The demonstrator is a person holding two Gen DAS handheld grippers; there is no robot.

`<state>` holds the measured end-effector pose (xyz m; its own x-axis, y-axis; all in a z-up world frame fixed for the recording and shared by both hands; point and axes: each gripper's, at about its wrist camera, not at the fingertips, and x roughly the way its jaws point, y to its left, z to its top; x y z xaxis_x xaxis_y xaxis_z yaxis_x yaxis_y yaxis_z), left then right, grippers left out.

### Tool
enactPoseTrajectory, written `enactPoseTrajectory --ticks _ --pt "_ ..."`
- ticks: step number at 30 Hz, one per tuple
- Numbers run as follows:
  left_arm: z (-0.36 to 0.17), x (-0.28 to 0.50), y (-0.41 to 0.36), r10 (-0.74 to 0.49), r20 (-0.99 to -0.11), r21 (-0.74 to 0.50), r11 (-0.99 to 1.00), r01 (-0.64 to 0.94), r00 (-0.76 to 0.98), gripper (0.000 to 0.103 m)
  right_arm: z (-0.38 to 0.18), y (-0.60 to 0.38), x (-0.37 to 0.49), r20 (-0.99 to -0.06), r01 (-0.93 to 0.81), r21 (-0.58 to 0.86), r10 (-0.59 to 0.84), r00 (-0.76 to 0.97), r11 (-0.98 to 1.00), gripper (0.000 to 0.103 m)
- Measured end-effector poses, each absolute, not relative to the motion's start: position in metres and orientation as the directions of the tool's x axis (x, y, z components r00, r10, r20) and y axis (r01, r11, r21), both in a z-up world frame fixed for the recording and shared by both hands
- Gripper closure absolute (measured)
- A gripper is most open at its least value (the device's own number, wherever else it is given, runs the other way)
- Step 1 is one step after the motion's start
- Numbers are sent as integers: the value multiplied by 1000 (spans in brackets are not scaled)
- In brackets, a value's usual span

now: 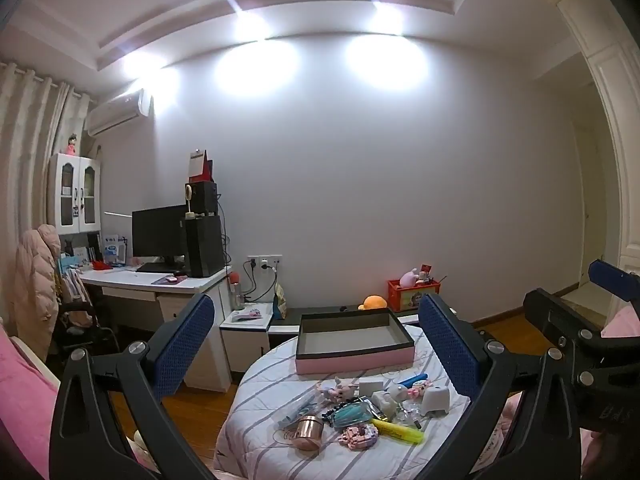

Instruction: Organize rigid objects

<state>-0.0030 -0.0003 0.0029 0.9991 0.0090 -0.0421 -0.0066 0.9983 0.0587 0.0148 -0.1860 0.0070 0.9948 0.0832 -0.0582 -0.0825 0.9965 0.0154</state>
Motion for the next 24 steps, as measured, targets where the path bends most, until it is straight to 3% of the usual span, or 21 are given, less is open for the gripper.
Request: enactPoseTrajectory --ticks 24 --pt "-1 -3 1 12 -43 66 998 -10 999 0 5 -187 16 -67 -82 14 83 994 996 0"
